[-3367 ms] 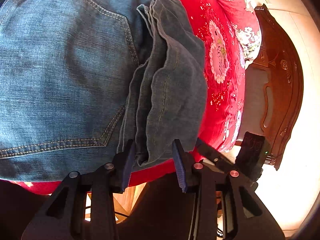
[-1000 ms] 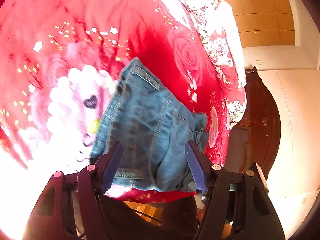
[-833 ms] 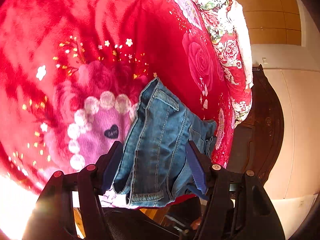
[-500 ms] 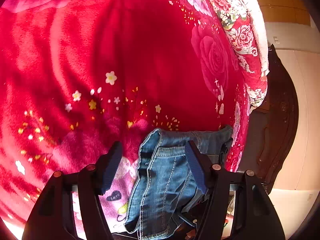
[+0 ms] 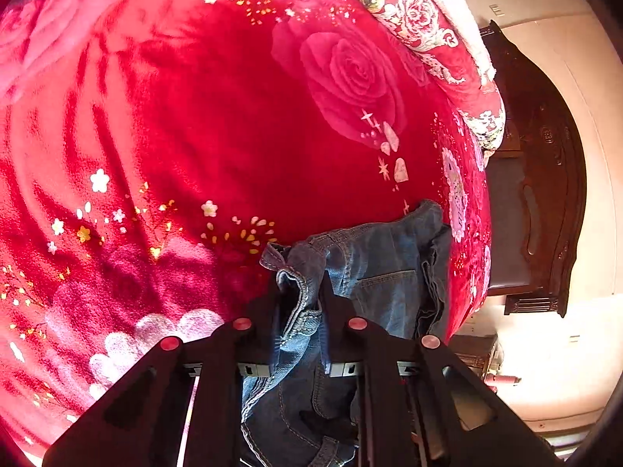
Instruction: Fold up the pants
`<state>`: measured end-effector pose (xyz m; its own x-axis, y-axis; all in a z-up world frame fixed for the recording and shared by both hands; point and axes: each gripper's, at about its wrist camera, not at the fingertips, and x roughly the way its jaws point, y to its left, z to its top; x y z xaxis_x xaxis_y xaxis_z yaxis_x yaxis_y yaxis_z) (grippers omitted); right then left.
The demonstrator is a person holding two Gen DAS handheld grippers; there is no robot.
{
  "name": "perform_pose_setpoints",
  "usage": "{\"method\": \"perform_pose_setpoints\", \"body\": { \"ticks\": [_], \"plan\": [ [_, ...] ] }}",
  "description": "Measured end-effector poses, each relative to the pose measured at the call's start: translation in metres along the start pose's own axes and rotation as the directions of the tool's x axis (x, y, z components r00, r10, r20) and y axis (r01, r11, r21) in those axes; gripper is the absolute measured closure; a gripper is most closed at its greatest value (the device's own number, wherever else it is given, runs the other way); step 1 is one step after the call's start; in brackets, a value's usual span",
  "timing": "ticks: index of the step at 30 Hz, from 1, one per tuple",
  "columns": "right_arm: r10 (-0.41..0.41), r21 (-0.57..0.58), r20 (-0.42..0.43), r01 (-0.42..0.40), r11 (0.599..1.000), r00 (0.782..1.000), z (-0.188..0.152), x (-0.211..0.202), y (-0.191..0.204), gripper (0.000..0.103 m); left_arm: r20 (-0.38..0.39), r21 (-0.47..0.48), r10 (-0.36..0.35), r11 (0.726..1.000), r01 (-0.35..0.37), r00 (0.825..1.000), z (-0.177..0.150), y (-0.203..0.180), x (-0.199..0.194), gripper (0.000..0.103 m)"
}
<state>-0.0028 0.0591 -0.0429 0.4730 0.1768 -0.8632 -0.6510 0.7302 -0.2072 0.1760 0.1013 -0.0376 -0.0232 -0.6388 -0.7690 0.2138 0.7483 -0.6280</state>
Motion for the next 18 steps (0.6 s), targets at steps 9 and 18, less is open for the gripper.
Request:
{"method": "perform_pose_setpoints", "body": {
  "ticks": [9,18],
  "plan": [
    [0.123,0.351,0.206,-0.19,0.917,0.971,-0.041,-0.073,-0.079,0.09,0.031,0.086,-0.107,0.991,0.104,0.994,0.004,-0.094,-0.007,0.09],
    [0.12,0.747,0.391,-0.391,0.537,0.912,-0.191,-0.132,-0.172,0.089,-0.134,0.204,-0.119,0.968,0.145,0.984,0.004,-0.233,0.108,0.089]
  ]
}}
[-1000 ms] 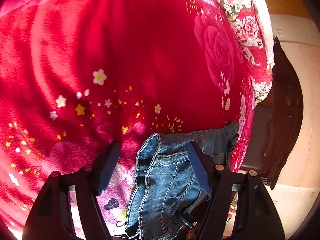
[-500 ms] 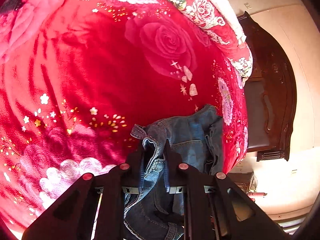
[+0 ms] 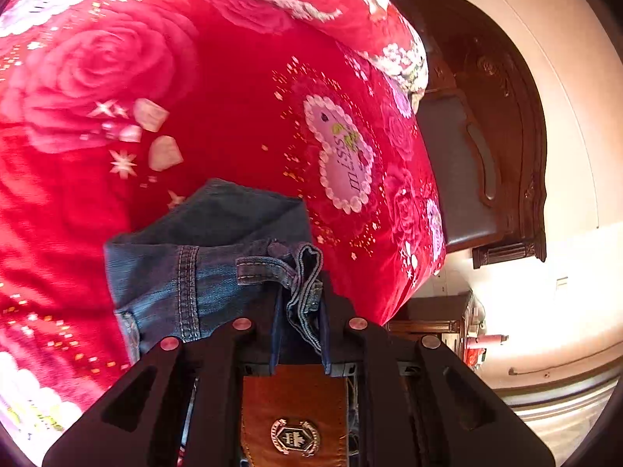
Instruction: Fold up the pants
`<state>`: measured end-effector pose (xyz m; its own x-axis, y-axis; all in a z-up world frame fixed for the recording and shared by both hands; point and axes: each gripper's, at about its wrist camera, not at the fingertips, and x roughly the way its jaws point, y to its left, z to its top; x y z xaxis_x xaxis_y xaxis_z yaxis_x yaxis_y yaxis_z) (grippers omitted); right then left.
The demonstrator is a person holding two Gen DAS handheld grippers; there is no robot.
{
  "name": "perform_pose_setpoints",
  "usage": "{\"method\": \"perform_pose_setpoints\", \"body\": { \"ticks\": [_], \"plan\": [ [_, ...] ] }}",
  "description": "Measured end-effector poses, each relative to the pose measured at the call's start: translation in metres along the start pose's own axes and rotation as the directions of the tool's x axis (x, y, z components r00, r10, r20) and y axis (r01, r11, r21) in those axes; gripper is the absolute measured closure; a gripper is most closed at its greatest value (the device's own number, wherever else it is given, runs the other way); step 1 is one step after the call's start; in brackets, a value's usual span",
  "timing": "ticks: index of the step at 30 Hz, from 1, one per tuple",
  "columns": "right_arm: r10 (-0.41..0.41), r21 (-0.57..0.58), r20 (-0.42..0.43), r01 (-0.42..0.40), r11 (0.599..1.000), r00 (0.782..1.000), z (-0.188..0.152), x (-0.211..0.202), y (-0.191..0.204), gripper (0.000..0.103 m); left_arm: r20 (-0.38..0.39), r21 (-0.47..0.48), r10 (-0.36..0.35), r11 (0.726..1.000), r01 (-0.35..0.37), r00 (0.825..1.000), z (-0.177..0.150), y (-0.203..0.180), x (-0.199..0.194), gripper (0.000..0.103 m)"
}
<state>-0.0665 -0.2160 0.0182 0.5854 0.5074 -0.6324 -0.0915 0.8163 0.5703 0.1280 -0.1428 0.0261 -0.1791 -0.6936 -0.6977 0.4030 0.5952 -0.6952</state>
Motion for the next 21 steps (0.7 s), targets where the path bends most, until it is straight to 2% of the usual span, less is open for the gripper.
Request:
{"method": "perform_pose_setpoints", "body": {
  "ticks": [2,3,6,8,9,11,14,15,17,18,19,21],
  "plan": [
    [0.019,0.158,0.008,-0.02,0.987,1.0,-0.011,-0.017,-0.04,0.088,-0.053,-0.007,0.009,1.0,-0.01,0.999,0.004,-0.016,0.043,0.089],
    [0.027,0.25,0.007,-0.028,0.968,1.0,-0.019,-0.023,-0.063,0.086,-0.079,-0.02,0.022,1.0,-0.024,0.997,0.005,-0.022,0.065,0.088],
    [0.037,0.464,0.004,-0.034,0.885,0.999,-0.047,-0.029,-0.116,0.083,-0.175,-0.066,0.08,0.994,-0.093,0.981,0.002,-0.031,0.123,0.088],
    [0.062,0.581,-0.002,-0.05,0.813,0.998,-0.062,-0.029,-0.143,0.078,-0.232,-0.077,0.099,0.99,-0.12,0.968,-0.003,-0.038,0.145,0.088],
    [0.075,0.612,0.002,-0.061,0.789,0.997,-0.067,-0.029,-0.15,0.076,-0.246,-0.073,0.108,0.989,-0.129,0.963,-0.005,-0.042,0.149,0.088],
    [0.104,0.636,0.015,-0.09,0.766,0.995,-0.071,-0.033,-0.156,0.071,-0.248,-0.039,0.113,0.991,-0.126,0.962,-0.008,-0.052,0.144,0.088],
    [0.104,0.611,0.02,-0.094,0.786,0.994,-0.068,-0.043,-0.154,0.056,-0.188,-0.003,0.092,0.996,-0.094,0.978,-0.004,-0.057,0.106,0.085],
    [0.091,0.596,0.025,-0.088,0.798,0.996,-0.067,-0.05,-0.152,0.049,-0.157,-0.009,0.067,0.998,-0.069,0.985,-0.002,-0.054,0.09,0.08],
    [0.057,0.581,0.049,-0.075,0.811,0.997,-0.065,-0.067,-0.154,0.045,-0.081,-0.042,0.033,0.998,-0.036,0.996,0.001,-0.037,0.054,0.058],
    [0.042,0.579,0.07,-0.074,0.812,0.997,-0.065,-0.076,-0.156,0.045,-0.033,-0.063,0.037,0.997,-0.039,0.999,0.0,-0.025,0.036,0.041],
    [0.02,0.579,0.098,-0.073,0.812,0.995,-0.064,-0.086,-0.16,0.044,0.013,-0.081,0.054,0.995,-0.052,0.998,-0.003,-0.011,0.019,0.036],
    [-0.009,0.583,0.141,-0.075,0.809,0.99,-0.055,-0.099,-0.171,0.042,0.042,-0.121,0.097,0.988,-0.091,0.994,-0.012,0.018,0.002,0.036]
  ]
}}
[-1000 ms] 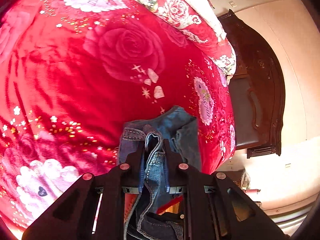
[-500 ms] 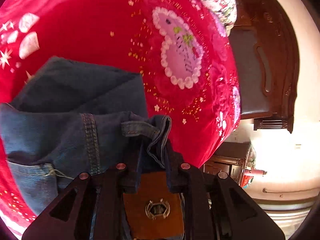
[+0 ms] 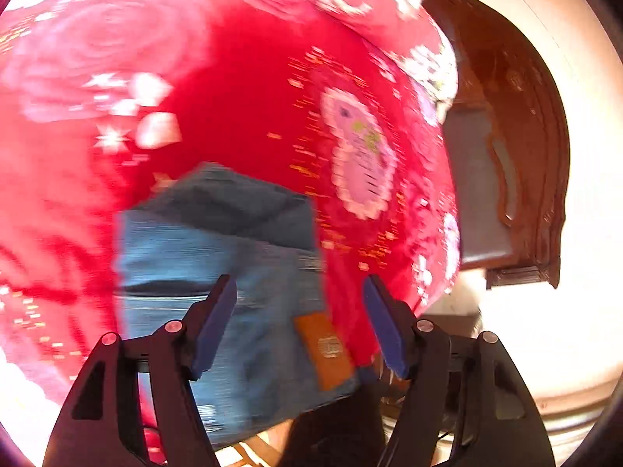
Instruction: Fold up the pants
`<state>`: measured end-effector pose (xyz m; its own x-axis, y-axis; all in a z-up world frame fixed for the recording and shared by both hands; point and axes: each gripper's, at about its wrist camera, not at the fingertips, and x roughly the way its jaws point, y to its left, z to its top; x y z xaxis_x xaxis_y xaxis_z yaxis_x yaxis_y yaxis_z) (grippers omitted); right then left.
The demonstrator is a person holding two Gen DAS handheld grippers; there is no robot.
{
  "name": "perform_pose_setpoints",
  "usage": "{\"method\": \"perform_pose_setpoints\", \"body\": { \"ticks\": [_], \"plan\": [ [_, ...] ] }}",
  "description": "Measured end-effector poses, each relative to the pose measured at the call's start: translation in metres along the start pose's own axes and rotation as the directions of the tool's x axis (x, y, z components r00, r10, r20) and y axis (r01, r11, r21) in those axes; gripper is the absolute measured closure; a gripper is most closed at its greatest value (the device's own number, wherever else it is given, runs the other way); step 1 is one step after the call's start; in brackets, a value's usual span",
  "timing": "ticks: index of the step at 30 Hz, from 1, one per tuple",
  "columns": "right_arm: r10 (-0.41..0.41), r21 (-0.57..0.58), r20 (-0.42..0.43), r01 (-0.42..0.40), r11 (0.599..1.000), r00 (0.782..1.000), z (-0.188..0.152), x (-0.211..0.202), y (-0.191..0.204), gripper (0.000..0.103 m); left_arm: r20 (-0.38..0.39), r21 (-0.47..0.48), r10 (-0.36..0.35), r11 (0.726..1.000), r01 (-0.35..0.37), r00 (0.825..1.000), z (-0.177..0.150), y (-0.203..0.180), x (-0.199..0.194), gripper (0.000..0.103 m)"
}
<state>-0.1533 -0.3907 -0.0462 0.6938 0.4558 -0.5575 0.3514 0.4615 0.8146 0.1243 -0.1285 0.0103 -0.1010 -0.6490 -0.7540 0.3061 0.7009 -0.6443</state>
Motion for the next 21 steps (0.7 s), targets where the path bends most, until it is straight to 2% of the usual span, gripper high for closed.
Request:
{"method": "perform_pose_setpoints", "body": {
  "ticks": [2,6,9,12,13,14,15,16,17,18,21],
  "plan": [
    [-0.005,0.002,0.032,0.005,1.0,0.999,0.026,0.001,-0.001,0.042,0.011,-0.094,0.018,0.995,-0.017,1.0,-0.007,0.034,-0.006,0.036],
    [0.017,-0.077,0.001,-0.017,0.997,1.0,0.062,0.032,0.021,0.042,0.017,-0.251,-0.054,0.966,0.057,0.998,-0.03,0.078,0.001,0.036],
    [-0.073,-0.157,-0.013,0.07,0.985,0.997,0.085,0.072,0.035,0.042,0.036,-0.28,-0.052,0.958,0.06,0.998,-0.04,0.084,0.011,0.036],
    [-0.118,-0.223,-0.053,0.104,0.969,0.992,0.085,0.104,0.04,0.044,0.056,-0.29,-0.048,0.955,0.062,0.997,-0.041,0.084,0.016,0.037],
    [-0.14,-0.253,-0.069,0.118,0.96,0.988,0.083,0.113,0.042,0.062,0.055,-0.287,-0.037,0.957,0.052,0.998,-0.04,0.081,0.018,0.037],
    [-0.178,-0.292,-0.073,0.15,0.945,0.981,0.082,0.122,0.045,0.075,0.053,-0.28,-0.023,0.959,0.037,0.998,-0.04,0.077,0.019,0.039],
    [-0.203,-0.339,-0.065,0.169,0.926,0.977,0.079,0.124,0.05,0.088,0.059,-0.274,-0.03,0.961,0.046,0.998,-0.04,0.071,0.017,0.056],
    [-0.209,-0.376,-0.051,0.175,0.91,0.977,0.075,0.121,0.054,0.089,0.068,-0.259,-0.076,0.961,0.092,0.995,-0.04,0.063,0.016,0.079],
    [-0.191,-0.403,-0.037,0.16,0.901,0.981,0.074,0.118,0.063,0.09,0.073,-0.241,-0.125,0.961,0.139,0.989,-0.039,0.054,0.014,0.086],
    [-0.161,-0.42,-0.022,0.137,0.897,0.987,0.075,0.11,0.072,0.09,0.078,-0.216,-0.141,0.964,0.154,0.987,-0.038,0.043,0.012,0.088],
    [-0.128,-0.465,0.033,0.128,0.876,0.991,0.084,0.09,0.093,0.091,0.106,-0.101,-0.047,0.993,0.058,0.993,-0.03,0.009,0.015,0.088]
  ]
}}
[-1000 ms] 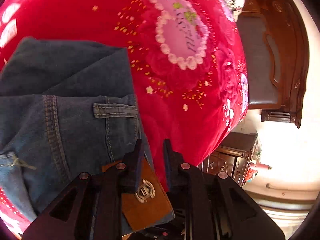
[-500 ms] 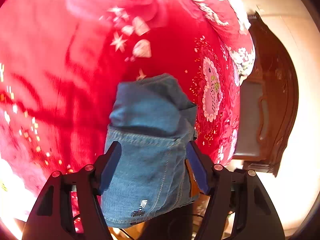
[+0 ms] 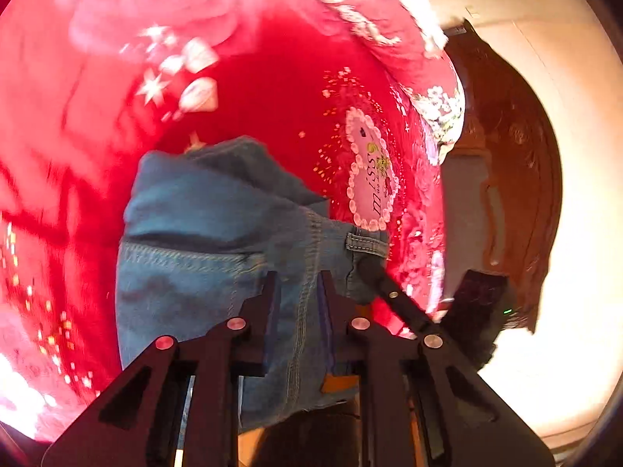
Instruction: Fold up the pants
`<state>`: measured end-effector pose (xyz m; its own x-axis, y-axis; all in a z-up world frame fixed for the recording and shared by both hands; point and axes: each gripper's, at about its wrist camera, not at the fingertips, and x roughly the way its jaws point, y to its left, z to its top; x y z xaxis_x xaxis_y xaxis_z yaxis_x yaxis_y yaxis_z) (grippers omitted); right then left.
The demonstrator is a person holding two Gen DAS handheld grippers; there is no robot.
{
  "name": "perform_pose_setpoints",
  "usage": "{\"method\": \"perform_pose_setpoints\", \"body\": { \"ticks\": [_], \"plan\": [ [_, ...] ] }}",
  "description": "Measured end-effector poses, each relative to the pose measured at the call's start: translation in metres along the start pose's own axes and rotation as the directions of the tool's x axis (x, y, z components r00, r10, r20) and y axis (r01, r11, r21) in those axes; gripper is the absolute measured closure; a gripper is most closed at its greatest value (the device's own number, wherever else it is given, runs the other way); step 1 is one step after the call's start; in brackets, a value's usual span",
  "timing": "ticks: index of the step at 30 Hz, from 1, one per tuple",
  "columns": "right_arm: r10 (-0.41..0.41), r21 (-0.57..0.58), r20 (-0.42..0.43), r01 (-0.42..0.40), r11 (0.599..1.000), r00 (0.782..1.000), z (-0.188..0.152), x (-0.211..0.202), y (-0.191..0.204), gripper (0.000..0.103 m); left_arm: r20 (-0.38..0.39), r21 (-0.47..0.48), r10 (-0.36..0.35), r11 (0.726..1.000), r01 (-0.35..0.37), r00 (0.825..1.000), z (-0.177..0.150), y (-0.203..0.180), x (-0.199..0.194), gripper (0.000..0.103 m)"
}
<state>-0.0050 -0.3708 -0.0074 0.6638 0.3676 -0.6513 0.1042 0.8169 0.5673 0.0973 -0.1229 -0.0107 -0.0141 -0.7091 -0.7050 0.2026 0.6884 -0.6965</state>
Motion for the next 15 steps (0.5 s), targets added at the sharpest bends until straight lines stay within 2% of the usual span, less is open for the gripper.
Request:
{"method": "perform_pose_setpoints", "body": {
  "ticks": [2,4,6,7,8,9,11,12,13,14,15],
  "plan": [
    [-0.059,-0.029,-0.007,0.059,0.998,0.998,0.007,0.006,-0.001,0.095,0.02,0.046,0.12,0.992,-0.121,0.993,0.005,-0.008,0.016,0.088],
    [-0.175,-0.072,-0.059,0.17,0.983,0.983,0.008,0.029,-0.012,0.095,-0.032,0.009,0.171,0.985,-0.171,0.985,0.01,-0.001,0.039,0.089],
    [-0.205,-0.036,-0.144,0.202,0.979,0.968,-0.002,0.049,-0.03,0.094,-0.079,-0.087,0.122,0.988,-0.129,0.989,0.01,0.013,0.043,0.09],
    [-0.197,-0.034,-0.139,0.195,0.98,0.97,-0.008,0.046,-0.033,0.094,-0.065,-0.104,0.085,0.99,-0.091,0.994,0.007,0.015,0.034,0.09],
    [-0.171,-0.028,-0.116,0.169,0.985,0.978,-0.01,0.038,-0.033,0.089,-0.039,-0.087,0.076,0.993,-0.079,0.996,0.004,0.014,0.023,0.09],
    [-0.11,-0.001,-0.105,0.111,0.994,0.988,-0.012,0.028,-0.034,0.089,-0.009,-0.056,0.092,0.994,-0.092,0.996,0.001,0.013,0.009,0.088],
    [-0.029,0.064,-0.09,0.035,0.997,0.995,-0.015,0.008,-0.04,0.085,0.032,-0.007,0.124,0.992,-0.123,0.992,-0.009,0.019,-0.019,0.076],
    [0.014,0.097,-0.092,-0.005,0.995,0.996,-0.018,-0.002,-0.043,0.076,0.038,-0.009,0.128,0.992,-0.128,0.991,-0.014,0.025,-0.029,0.054],
    [0.067,0.139,-0.098,-0.053,0.989,0.993,-0.022,-0.009,-0.048,0.069,0.039,-0.028,0.131,0.991,-0.13,0.991,-0.019,0.036,-0.036,0.042],
    [0.104,0.179,-0.099,-0.085,0.98,0.99,-0.027,-0.016,-0.052,0.057,0.036,-0.056,0.124,0.991,-0.122,0.992,-0.025,0.048,-0.041,0.031],
    [0.131,0.213,-0.107,-0.106,0.971,0.986,-0.033,-0.019,-0.056,0.051,0.022,-0.084,0.112,0.99,-0.11,0.993,-0.03,0.057,-0.041,0.031]
  ]
}}
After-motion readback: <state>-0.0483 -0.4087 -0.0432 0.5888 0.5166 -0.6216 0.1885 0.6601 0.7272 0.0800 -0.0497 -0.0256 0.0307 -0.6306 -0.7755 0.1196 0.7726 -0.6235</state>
